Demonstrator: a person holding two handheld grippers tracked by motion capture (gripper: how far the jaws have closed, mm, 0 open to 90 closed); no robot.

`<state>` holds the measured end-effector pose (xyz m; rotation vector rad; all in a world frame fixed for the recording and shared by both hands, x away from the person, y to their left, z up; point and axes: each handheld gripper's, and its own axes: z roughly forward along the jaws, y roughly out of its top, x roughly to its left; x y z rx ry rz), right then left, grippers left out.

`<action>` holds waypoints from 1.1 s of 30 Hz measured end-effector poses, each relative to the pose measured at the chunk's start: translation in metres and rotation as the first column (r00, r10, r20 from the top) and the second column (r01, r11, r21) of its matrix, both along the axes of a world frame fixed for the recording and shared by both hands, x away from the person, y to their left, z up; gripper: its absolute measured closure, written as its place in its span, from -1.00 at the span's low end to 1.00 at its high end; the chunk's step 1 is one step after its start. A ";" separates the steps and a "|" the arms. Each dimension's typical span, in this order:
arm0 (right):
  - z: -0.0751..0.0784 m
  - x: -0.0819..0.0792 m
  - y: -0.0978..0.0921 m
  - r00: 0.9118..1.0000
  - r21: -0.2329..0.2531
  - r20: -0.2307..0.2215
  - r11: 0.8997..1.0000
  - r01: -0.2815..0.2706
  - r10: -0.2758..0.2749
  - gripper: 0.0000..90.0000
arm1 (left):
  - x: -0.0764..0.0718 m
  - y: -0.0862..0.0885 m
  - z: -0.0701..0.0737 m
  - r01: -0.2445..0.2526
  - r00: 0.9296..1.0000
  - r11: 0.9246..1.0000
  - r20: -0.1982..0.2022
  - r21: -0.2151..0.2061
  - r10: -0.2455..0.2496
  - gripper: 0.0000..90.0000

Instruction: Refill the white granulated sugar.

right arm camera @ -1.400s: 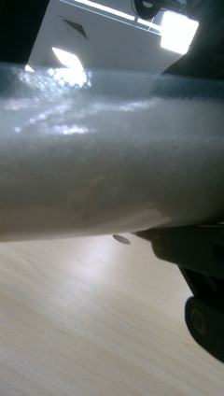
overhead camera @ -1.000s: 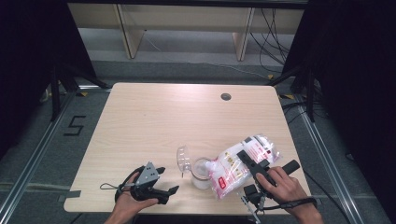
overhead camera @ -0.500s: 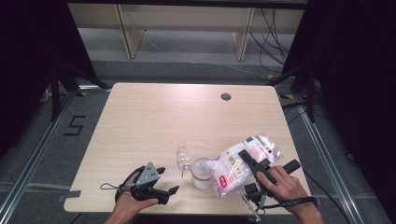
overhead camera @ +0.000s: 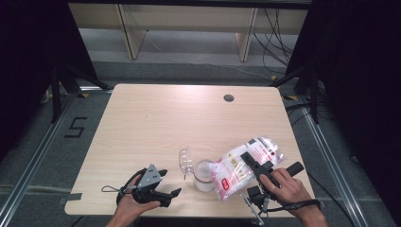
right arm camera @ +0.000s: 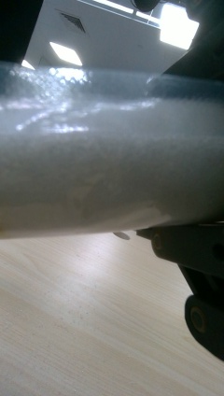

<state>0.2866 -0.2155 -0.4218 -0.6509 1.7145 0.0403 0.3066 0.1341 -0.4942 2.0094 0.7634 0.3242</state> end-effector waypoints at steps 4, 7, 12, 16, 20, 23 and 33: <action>0.000 -0.001 0.001 1.000 0.012 0.007 1.000 -0.012 0.012 0.47 | 0.000 0.000 0.000 -0.002 1.000 1.000 -0.002 -0.001 0.002 -0.61; 0.001 -0.002 0.002 1.000 0.005 0.002 1.000 -0.012 0.012 0.48 | 0.000 0.000 0.000 -0.002 1.000 1.000 0.000 -0.001 0.002 -0.61; 0.001 -0.002 0.002 1.000 0.006 0.000 1.000 -0.009 0.009 0.48 | 0.000 0.000 0.000 -0.006 1.000 1.000 -0.001 -0.010 0.006 -0.61; 0.001 -0.002 0.002 1.000 0.009 0.005 1.000 -0.019 0.019 0.48 | 0.000 0.000 0.000 -0.007 1.000 1.000 -0.002 -0.010 0.007 -0.61; 0.001 -0.003 0.002 1.000 0.009 0.005 1.000 -0.015 0.015 0.48 | 0.000 0.000 0.000 -0.006 1.000 1.000 0.002 -0.007 0.006 -0.61; 0.002 -0.004 0.004 1.000 -0.008 0.004 1.000 -0.010 0.010 0.48 | 0.000 0.001 0.000 -0.003 1.000 1.000 0.002 -0.002 0.003 -0.61; 0.004 -0.004 0.005 1.000 -0.054 0.011 0.998 -0.015 0.015 0.48 | 0.001 0.001 0.000 -0.010 1.000 1.000 0.002 -0.002 0.010 -0.60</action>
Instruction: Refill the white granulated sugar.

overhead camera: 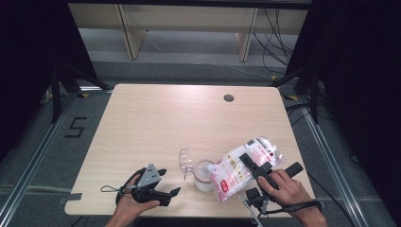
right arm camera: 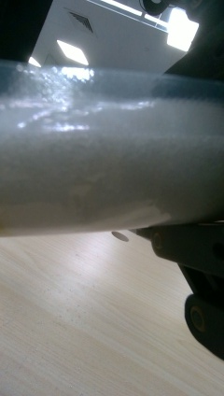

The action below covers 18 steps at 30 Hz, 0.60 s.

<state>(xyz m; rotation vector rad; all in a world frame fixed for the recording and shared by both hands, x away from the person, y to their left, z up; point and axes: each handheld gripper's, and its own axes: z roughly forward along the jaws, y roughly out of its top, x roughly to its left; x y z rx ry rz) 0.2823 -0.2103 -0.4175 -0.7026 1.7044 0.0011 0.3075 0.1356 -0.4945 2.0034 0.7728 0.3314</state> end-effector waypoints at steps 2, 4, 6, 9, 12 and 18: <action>0.001 0.000 0.000 1.000 -0.005 0.004 1.000 -0.004 0.004 0.48 | 0.000 0.000 -0.001 0.000 1.000 1.000 0.003 -0.005 0.000 -0.60; 0.001 0.000 0.000 1.000 -0.004 0.007 1.000 -0.008 0.008 0.48 | 0.000 -0.001 -0.001 -0.002 1.000 1.000 0.000 -0.008 0.002 -0.60; 0.001 0.000 0.000 1.000 0.006 0.003 1.000 0.000 0.000 0.48 | 0.000 -0.001 -0.001 -0.001 1.000 1.000 0.002 -0.015 0.001 -0.61; 0.000 0.001 0.001 1.000 -0.004 0.007 1.000 -0.005 0.005 0.48 | 0.000 -0.001 -0.002 -0.003 1.000 1.000 -0.004 -0.017 0.003 -0.61; -0.002 0.000 0.001 1.000 -0.002 -0.002 1.000 0.012 -0.012 0.48 | 0.000 -0.002 -0.002 -0.007 1.000 1.000 -0.008 -0.028 0.006 -0.61; 0.001 0.001 0.002 1.000 -0.023 0.004 1.000 -0.005 0.005 0.49 | 0.000 -0.002 -0.001 -0.006 1.000 1.000 -0.005 -0.026 0.006 -0.61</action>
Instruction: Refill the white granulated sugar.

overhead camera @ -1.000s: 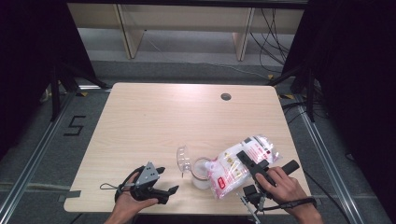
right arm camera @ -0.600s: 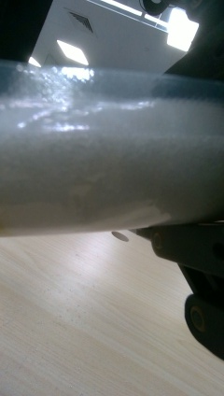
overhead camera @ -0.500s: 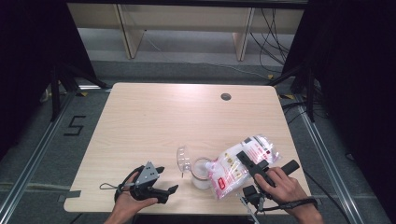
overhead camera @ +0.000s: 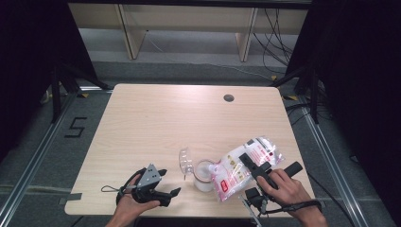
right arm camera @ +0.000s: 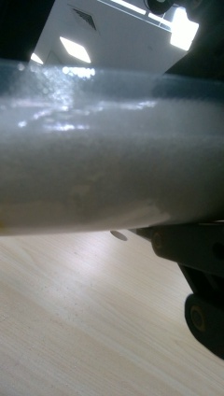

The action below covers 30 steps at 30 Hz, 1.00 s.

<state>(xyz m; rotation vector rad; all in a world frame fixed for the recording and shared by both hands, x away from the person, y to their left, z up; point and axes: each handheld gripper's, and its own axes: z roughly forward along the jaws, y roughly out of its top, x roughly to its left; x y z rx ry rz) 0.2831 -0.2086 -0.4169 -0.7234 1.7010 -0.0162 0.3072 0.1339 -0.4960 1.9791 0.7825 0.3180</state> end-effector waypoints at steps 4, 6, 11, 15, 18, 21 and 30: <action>0.001 -0.001 0.000 1.000 -0.010 0.000 1.000 0.009 -0.009 0.49 | 0.000 0.000 0.000 0.000 1.000 1.000 0.000 0.000 0.000 -0.60; 0.001 -0.001 0.001 1.000 -0.004 0.005 1.000 0.005 -0.005 0.49 | 0.000 0.001 0.000 0.004 1.000 1.000 0.002 0.007 -0.004 -0.60; 0.000 -0.002 0.002 1.000 -0.009 0.000 1.000 0.016 -0.016 0.49 | 0.000 0.000 0.000 0.001 1.000 1.000 -0.002 0.004 -0.001 -0.60; 0.000 -0.001 0.002 1.000 -0.005 -0.006 1.000 0.014 -0.014 0.49 | -0.001 0.001 0.000 -0.002 1.000 1.000 -0.003 0.000 0.002 -0.60; -0.001 -0.001 0.002 1.000 0.000 -0.009 1.000 0.016 -0.016 0.49 | 0.000 0.002 0.001 -0.001 1.000 1.000 0.003 0.020 0.001 -0.61; -0.001 -0.001 0.003 1.000 -0.001 -0.009 1.000 0.012 -0.012 0.49 | -0.001 0.002 0.001 -0.001 1.000 1.000 0.001 0.011 0.001 -0.60; -0.001 0.000 0.003 1.000 0.011 -0.010 1.000 0.006 -0.006 0.49 | -0.001 0.003 0.001 -0.006 1.000 1.000 -0.001 0.012 0.006 -0.60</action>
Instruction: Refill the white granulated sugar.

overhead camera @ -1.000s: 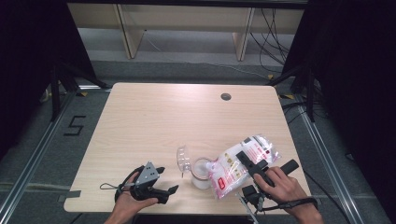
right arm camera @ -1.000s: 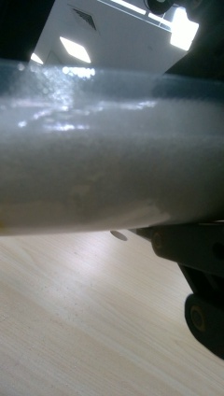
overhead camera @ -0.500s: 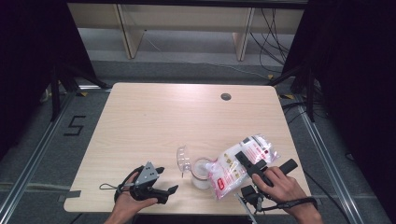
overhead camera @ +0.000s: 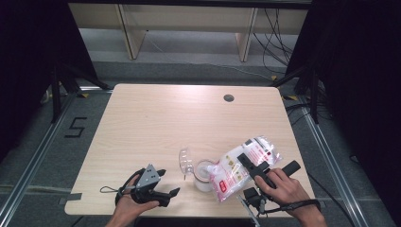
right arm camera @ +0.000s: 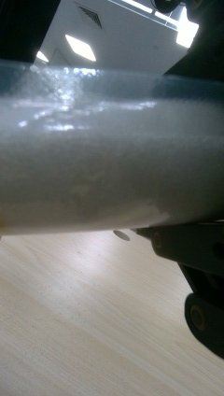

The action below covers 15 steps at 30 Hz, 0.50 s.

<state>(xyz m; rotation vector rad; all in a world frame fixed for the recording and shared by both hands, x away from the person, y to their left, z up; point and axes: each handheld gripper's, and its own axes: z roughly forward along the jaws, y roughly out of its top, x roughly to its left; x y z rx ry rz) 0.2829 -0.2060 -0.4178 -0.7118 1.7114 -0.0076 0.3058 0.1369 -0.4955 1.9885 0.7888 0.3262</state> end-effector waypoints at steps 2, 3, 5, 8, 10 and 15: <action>0.000 0.000 0.000 1.000 -0.004 0.000 1.000 -0.002 0.002 0.49 | -0.001 0.001 0.000 -0.008 1.000 1.000 -0.001 0.002 0.008 -0.60; 0.000 0.000 0.001 1.000 -0.011 -0.002 1.000 0.001 -0.001 0.49 | -0.001 0.001 0.001 -0.007 1.000 1.000 -0.001 0.001 0.007 -0.60; 0.000 0.000 0.001 1.000 -0.014 -0.004 1.000 0.003 -0.003 0.49 | -0.001 0.001 0.001 -0.008 1.000 1.000 0.001 0.002 0.008 -0.60; 0.001 0.000 0.001 1.000 -0.015 -0.006 1.000 0.004 -0.004 0.50 | -0.001 0.001 0.000 -0.005 1.000 1.000 0.005 0.004 0.005 -0.60; 0.001 0.000 0.001 1.000 -0.016 -0.006 1.000 0.008 -0.008 0.50 | -0.001 0.002 0.001 -0.009 1.000 1.000 0.006 0.017 0.009 -0.60; 0.003 0.000 0.001 1.000 -0.016 -0.004 1.000 -0.001 0.001 0.52 | -0.001 0.002 0.000 -0.009 1.000 1.000 0.007 0.013 0.009 -0.60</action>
